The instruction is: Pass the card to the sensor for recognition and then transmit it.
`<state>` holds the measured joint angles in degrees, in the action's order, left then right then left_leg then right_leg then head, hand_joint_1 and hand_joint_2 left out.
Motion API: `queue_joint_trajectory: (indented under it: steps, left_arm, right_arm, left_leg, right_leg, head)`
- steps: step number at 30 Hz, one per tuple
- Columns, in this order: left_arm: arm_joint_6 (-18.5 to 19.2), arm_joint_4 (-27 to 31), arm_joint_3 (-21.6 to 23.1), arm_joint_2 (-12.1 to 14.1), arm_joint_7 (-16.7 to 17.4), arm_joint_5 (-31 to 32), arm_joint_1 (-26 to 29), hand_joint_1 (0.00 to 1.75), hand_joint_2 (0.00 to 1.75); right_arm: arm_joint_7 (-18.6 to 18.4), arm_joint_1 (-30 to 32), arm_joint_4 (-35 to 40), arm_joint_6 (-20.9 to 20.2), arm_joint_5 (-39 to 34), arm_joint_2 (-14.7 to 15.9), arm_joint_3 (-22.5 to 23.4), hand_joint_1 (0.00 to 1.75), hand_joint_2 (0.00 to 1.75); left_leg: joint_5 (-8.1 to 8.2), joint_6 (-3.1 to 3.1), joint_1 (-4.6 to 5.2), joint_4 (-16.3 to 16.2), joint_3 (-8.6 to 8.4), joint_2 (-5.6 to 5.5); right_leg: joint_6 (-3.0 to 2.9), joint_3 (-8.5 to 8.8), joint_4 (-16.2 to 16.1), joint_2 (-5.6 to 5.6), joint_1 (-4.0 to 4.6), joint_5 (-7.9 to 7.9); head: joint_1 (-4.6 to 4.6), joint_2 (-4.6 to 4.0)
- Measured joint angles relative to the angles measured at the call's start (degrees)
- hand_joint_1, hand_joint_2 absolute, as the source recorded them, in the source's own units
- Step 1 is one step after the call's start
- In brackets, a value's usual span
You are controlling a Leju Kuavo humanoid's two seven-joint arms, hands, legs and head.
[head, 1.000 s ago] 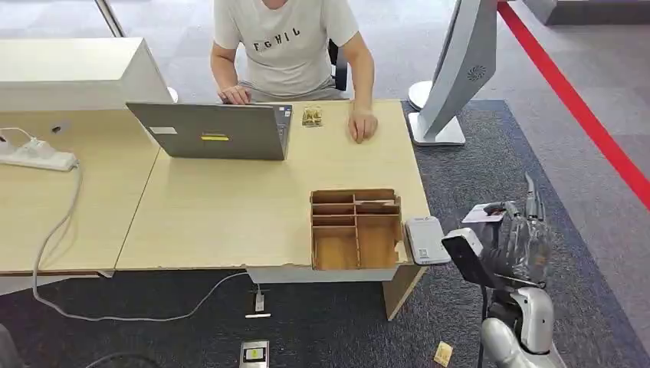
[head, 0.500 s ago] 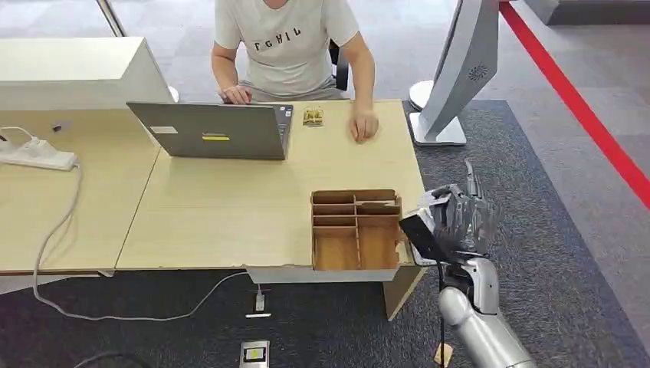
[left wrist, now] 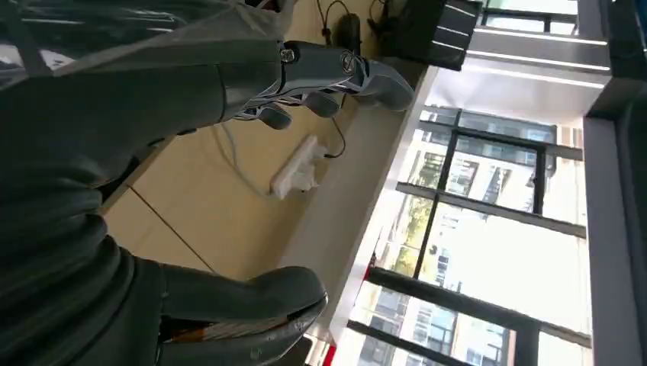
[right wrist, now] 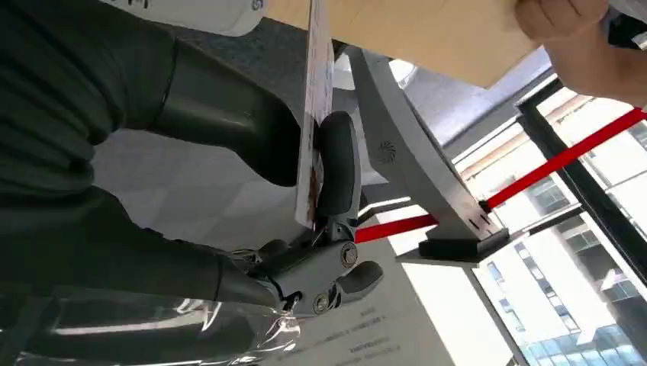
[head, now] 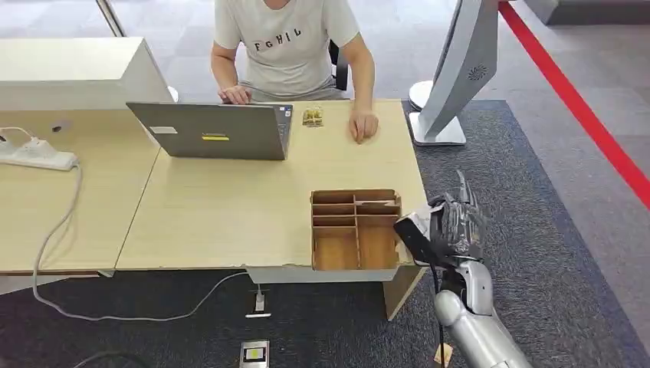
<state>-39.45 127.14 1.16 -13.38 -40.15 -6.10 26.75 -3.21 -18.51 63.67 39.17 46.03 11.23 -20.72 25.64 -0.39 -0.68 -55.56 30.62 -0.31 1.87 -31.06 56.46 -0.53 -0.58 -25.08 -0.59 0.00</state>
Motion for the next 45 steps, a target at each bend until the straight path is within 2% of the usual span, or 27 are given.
queue_joint_trajectory:
  steps: [11, 18, 27, 45]
  left_arm:
    - [0.00, 0.00, 0.09, 0.09, 0.00, -0.24, 0.07, 0.00, 1.75]
    - [0.00, 0.00, 0.09, 0.11, 0.00, 0.44, 0.09, 0.00, 1.75]
    - [0.00, 0.02, 0.04, -0.42, 0.00, 3.32, 0.10, 0.00, 1.75]
    - [-0.02, 0.13, -0.07, -1.84, 0.00, 4.94, 0.26, 0.00, 1.75]
  right_arm:
    - [0.18, 1.01, -3.13, 0.00, 0.57, 0.68, 2.71, 1.75, 1.75]
    - [1.99, 1.43, -5.38, 0.00, -1.82, 0.50, 2.75, 1.75, 1.75]
    - [5.68, 1.02, -10.60, 0.00, -3.21, -2.25, 2.64, 1.75, 1.75]
    - [8.28, -2.21, -20.96, 0.02, -4.31, -5.79, 3.56, 1.75, 1.75]
  left_leg:
    - [0.00, 0.00, 0.00, 0.00, 0.00, 0.00]
    - [0.00, 0.00, 0.00, 0.00, 0.02, 0.00]
    - [0.00, 0.00, 0.00, 0.01, 0.02, -0.01]
    - [0.00, 0.00, 0.00, 0.00, 0.00, 0.00]
  right_leg:
    - [0.00, 0.00, 0.00, 0.00, 0.00, 0.00]
    - [0.00, 0.01, 0.00, 0.00, 0.00, 0.00]
    - [0.00, 0.02, 0.01, 0.00, 0.00, 0.00]
    - [0.00, 0.03, 0.01, 0.00, 0.00, 0.00]
  head:
    - [0.02, 0.00]
    - [0.00, 0.00]
    - [0.02, 0.00]
    - [0.02, 0.00]
